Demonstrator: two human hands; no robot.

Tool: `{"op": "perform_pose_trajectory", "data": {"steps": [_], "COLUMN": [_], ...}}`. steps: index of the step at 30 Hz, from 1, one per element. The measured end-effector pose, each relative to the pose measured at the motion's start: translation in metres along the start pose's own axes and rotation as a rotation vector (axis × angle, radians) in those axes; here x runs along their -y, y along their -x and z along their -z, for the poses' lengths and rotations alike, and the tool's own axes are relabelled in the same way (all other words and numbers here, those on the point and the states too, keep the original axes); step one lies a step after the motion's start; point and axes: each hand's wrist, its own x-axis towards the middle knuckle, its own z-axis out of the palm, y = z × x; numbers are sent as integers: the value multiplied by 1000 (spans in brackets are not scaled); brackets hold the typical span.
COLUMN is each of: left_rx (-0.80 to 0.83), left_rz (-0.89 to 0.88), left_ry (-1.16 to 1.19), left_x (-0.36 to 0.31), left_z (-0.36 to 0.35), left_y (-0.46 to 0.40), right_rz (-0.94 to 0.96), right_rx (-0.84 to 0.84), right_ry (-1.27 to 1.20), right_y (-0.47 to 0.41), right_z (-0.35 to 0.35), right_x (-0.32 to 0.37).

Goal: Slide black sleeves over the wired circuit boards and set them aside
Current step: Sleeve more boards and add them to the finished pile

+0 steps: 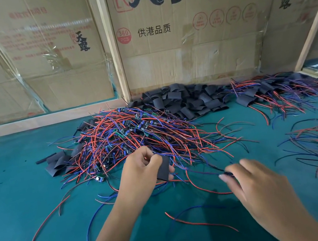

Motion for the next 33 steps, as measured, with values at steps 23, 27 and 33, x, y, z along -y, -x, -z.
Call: {"op": "perform_pose_trajectory", "data": {"steps": [23,27,33], "left_rx": [82,19,-64], "left_rz": [12,-91,-141], "left_ry": [-254,-384,-559], "left_x": [11,13,17], "left_z": [-4,-2,1], "left_y": [-3,-7,-8], "right_rz": [5,44,31], "right_rx": [35,92,145], "right_ry": [54,81,126], "right_y": [4,1,-1], "right_z": [-18,-20,-17], "right_x": [7,10,13]}}
